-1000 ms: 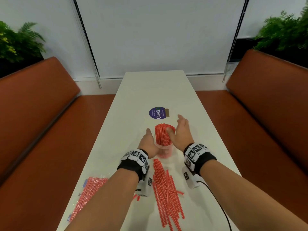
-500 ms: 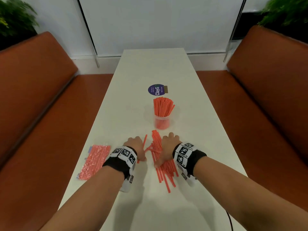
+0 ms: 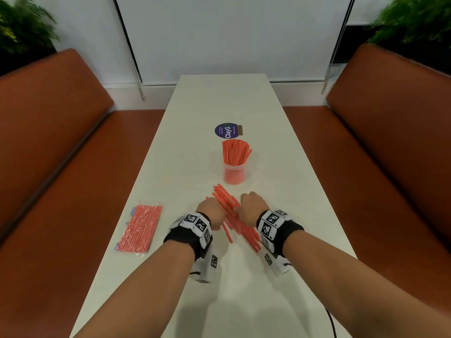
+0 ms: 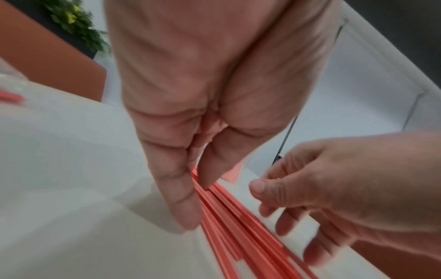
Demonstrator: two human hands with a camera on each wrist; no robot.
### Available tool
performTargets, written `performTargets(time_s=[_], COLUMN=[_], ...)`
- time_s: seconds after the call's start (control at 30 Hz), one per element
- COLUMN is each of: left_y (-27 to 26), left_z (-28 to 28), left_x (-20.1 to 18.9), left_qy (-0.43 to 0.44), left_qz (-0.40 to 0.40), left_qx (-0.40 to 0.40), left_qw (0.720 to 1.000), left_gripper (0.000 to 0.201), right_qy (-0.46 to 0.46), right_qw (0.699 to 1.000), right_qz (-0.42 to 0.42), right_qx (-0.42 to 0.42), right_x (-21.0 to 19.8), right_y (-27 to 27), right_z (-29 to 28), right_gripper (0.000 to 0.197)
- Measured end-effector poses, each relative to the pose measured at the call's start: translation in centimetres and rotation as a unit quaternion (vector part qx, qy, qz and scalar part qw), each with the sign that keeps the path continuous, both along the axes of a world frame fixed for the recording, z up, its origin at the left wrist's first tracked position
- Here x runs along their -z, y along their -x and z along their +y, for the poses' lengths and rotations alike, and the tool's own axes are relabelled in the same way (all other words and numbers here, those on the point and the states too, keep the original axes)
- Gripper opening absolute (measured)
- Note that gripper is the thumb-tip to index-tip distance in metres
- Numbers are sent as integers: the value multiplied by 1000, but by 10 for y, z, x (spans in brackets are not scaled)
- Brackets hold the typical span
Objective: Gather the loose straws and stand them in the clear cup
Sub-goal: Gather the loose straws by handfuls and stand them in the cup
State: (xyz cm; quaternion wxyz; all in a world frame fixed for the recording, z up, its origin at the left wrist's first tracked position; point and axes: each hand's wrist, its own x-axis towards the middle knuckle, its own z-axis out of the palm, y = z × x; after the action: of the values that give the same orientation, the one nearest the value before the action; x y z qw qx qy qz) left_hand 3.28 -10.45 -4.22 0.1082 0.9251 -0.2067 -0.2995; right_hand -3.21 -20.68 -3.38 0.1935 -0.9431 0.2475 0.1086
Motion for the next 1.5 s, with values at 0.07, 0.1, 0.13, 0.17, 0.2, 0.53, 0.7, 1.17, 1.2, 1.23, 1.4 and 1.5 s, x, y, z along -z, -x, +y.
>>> performTargets(time_s=[0.07,0.1,0.13,0.17,0.2,0.53,0.7,1.17,1.2,1.23,1.4,1.5], left_y=[3,4,7,9,10,-12,-23,-29,-30,-31,-44,-52], left_z=[-2,-4,-6,-7,-8,-3,-8,-9,-9,-8,-12,-21], left_x=[-1,-1,-3,-1,-2,-10,-8,-5,-6,-7,-14,-22], left_qy=[69,91,97,114,119,76,78,92,90,87,85,95], left_qz=[31,43,44,39,39,-39,-27,-2,2,4,3,15], left_qx=[-48,-45,-23,-17,-18,-138,-137,-136,-138,-141,-148,-140], left_qw=[996,994,994,993,992,987,987,986,986,986,985,985], left_gripper=[27,28,28,30,30,42,38,33,33,34,43,57], right_qy=[38,49,51,49,49,90,114,88,69,48,-6,-92], right_qw=[999,998,997,997,997,994,990,991,992,994,1000,991], right_qz=[26,37,45,51,56,49,73,81,76,68,-6,-93], right_qx=[-3,-16,-25,-24,-18,39,40,59,67,73,6,-23], right_x=[-2,-1,2,7,13,28,39,33,29,24,-14,-37], right_y=[7,8,8,7,4,-13,-33,-46,-46,-47,-41,-47], right_z=[3,7,11,14,16,13,26,21,20,17,-5,-26], right_gripper=[53,55,56,58,60,69,51,39,43,48,32,17])
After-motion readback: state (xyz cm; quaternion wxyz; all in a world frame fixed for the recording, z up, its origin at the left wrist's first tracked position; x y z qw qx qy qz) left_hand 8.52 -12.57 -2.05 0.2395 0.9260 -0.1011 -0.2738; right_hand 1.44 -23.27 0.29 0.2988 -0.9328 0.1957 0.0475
